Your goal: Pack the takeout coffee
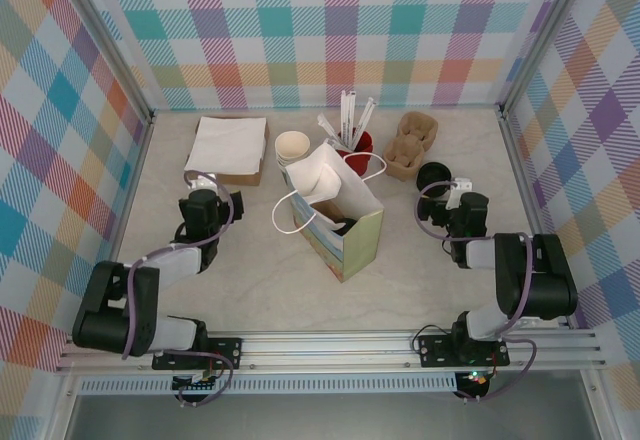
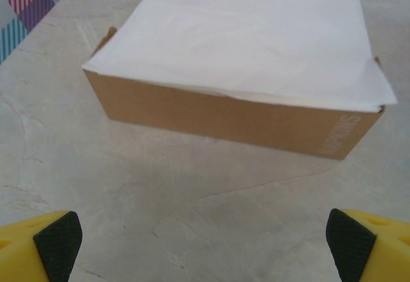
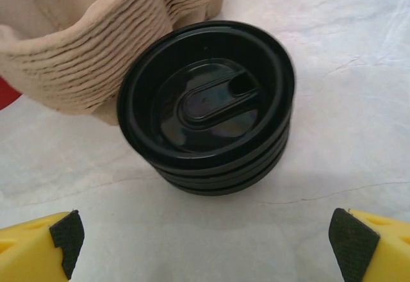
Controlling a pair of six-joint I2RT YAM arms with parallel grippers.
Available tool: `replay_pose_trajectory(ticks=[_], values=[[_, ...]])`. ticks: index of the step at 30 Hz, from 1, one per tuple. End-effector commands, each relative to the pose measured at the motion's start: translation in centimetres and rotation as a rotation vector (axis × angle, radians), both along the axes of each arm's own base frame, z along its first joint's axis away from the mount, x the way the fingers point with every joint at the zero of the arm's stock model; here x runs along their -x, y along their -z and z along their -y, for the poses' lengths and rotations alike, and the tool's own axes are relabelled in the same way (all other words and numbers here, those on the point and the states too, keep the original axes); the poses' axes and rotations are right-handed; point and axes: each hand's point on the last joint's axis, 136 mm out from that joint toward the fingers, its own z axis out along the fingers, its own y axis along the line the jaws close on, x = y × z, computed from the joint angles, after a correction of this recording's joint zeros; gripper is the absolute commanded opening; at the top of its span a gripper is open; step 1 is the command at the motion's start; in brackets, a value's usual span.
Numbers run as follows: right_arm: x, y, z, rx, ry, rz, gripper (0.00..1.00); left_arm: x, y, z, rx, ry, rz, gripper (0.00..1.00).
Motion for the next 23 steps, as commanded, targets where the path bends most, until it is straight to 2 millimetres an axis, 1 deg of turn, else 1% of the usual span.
replay_pose_trajectory(ticks=[1,6,7,10,23], values=[[-1.5,-2.5,-0.9,0.0,-0.066,0.083,1.0,-1.2,-1.0,0.0,0.014,0.017,0.103,1.0],[-1.6,-2.5,-0.9,0.003,-0.065,0.084,1.0,-1.3,1.4,-0.1,0.023,0.021,0.121,1.0],[-1.6,-2.6,-1.0,0.004,-0.065,0.087,1.0,-1.4,1.2,-0.1,0.027,0.017,0.123,1.0],[-1.6,-2.5,-1.0,0.005,-0.065,0.085,1.0,-1.9,1.6,-0.6,0.034,-0.001,0.075,1.0],[-1.6,-2.6,-1.0,0.011,-0.064,0.085,1.0,-1.9,1.7,-0.6,0.043,0.004,0.077,1.0]])
